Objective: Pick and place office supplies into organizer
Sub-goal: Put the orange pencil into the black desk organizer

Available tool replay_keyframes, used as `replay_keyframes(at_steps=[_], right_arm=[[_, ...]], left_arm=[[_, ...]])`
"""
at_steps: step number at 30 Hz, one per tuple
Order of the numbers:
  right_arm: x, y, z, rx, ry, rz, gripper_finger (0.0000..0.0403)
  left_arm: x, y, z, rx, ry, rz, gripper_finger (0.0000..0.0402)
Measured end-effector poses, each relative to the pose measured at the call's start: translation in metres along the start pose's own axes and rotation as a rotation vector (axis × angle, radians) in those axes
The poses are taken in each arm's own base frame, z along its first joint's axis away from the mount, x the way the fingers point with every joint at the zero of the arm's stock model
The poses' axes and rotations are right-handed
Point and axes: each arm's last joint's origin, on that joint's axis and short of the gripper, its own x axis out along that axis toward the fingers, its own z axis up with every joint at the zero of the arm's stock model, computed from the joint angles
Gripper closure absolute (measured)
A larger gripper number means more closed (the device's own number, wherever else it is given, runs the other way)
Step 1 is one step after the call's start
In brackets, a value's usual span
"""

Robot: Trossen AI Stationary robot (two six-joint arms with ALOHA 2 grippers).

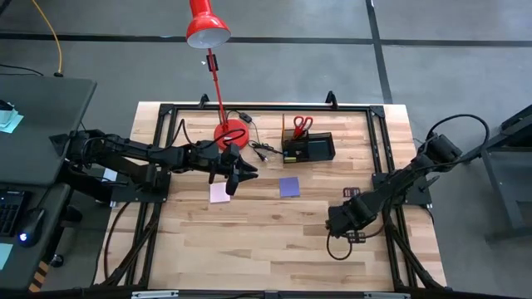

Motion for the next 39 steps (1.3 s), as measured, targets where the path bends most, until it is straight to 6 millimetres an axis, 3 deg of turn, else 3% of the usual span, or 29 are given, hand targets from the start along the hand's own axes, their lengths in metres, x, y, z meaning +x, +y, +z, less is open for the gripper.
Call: replay_keyframes(at_steps=[4, 14, 21, 28, 39], right_arm=[[0.0, 0.003, -0.001, -0.134, -0.011, -0.005, 0.0286], [0.0, 0.004, 0.002, -0.204, -0.052, 0.014, 0.0284], [0.0, 0.002, -0.003, -0.077, 0.007, 0.002, 0.0284], [0.0, 0.003, -0.001, -0.067, -0.001, 0.018, 0.0284], [-0.001, -0.006, 0.008, -0.009, 0.055, 0.178, 0.0284]], left_arm=[[0.0, 0.0, 0.0, 0.009, 0.004, -0.01, 0.0291], [0.0, -0.001, 0.0, 0.013, 0.012, -0.025, 0.0291], [0.0, -0.001, 0.0, 0.014, 0.011, -0.023, 0.0291], [0.0, 0.0, 0.0, 0.067, -0.003, 0.009, 0.0291], [0.0, 0.0, 0.0, 0.093, -0.003, 0.009, 0.0291]])
